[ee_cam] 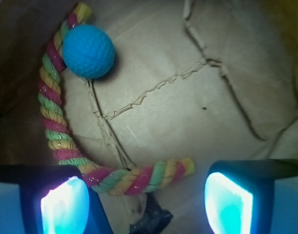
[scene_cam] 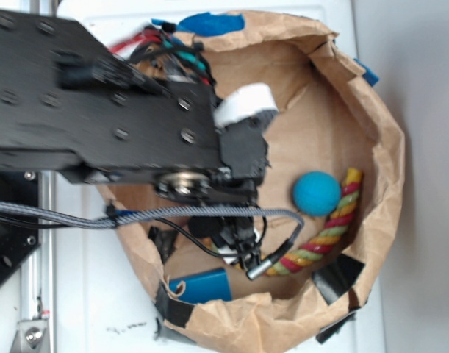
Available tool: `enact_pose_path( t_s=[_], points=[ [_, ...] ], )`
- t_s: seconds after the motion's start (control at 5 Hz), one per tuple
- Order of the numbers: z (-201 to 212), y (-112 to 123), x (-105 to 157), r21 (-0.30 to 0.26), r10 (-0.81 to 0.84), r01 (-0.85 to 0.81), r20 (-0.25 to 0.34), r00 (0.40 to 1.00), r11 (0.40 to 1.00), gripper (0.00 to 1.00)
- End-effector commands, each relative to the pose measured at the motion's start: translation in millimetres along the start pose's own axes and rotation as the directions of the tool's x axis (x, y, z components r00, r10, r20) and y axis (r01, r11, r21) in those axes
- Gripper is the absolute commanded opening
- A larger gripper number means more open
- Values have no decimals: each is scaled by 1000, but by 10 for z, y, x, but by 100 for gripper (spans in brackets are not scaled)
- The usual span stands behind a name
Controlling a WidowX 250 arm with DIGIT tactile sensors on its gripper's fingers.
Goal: Grab the blue block.
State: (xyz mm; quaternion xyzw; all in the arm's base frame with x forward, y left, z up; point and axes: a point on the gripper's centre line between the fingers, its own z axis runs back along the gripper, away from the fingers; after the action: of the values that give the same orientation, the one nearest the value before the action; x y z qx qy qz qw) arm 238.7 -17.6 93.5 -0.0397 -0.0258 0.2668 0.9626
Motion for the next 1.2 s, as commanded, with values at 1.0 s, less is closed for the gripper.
enact_pose_path(
  t_s=[1.0],
  points=[
    [-69, -417, -358, -142, -26, 13, -92, 995, 990, 100]
  ],
)
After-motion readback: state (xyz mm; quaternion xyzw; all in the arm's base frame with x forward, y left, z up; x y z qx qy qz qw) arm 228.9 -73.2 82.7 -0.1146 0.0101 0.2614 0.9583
